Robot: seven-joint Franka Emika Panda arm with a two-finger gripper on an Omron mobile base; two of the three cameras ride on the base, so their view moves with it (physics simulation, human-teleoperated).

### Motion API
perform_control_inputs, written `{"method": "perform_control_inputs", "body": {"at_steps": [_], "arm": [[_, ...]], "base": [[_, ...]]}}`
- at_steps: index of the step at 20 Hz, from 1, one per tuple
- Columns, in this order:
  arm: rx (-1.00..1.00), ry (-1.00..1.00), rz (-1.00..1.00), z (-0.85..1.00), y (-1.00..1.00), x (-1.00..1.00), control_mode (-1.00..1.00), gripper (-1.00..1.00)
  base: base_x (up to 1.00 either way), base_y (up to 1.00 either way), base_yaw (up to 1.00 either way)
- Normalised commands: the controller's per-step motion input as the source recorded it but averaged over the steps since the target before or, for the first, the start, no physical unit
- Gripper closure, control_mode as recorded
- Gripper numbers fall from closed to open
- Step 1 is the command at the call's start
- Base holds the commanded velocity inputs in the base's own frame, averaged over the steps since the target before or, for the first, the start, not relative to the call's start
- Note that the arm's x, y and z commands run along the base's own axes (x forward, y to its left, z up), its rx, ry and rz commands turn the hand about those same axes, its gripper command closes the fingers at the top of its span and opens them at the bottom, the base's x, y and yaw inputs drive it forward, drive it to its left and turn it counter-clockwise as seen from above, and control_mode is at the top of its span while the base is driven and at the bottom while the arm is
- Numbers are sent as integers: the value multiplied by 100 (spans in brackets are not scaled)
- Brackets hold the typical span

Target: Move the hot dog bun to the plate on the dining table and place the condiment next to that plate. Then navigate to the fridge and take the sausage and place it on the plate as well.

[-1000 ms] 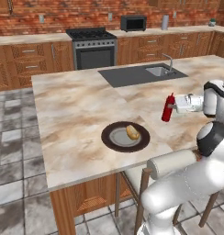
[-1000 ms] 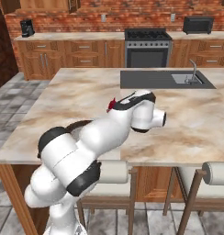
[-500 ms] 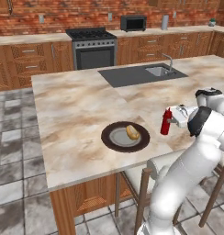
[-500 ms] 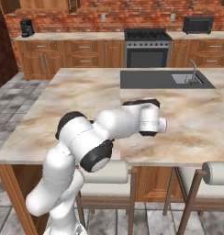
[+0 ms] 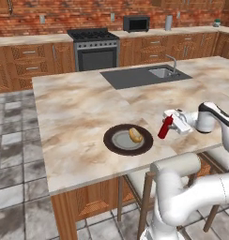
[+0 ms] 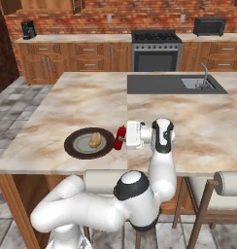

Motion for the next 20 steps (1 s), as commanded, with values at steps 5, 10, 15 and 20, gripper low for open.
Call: {"method": "perform_control_inputs", "body": {"at_steps": [5, 10, 15, 20], "arm": [[-3, -18, 3, -2, 0, 8, -100, 100], [-10, -10, 0, -23, -1, 0, -100, 100], [-4, -3, 0, -38, 0, 0, -100, 100], [3, 0, 0, -32, 0, 27, -100, 100]], "base": [[0, 0, 0], [0, 0, 0], [0, 0, 0], [0, 0, 0]]}}
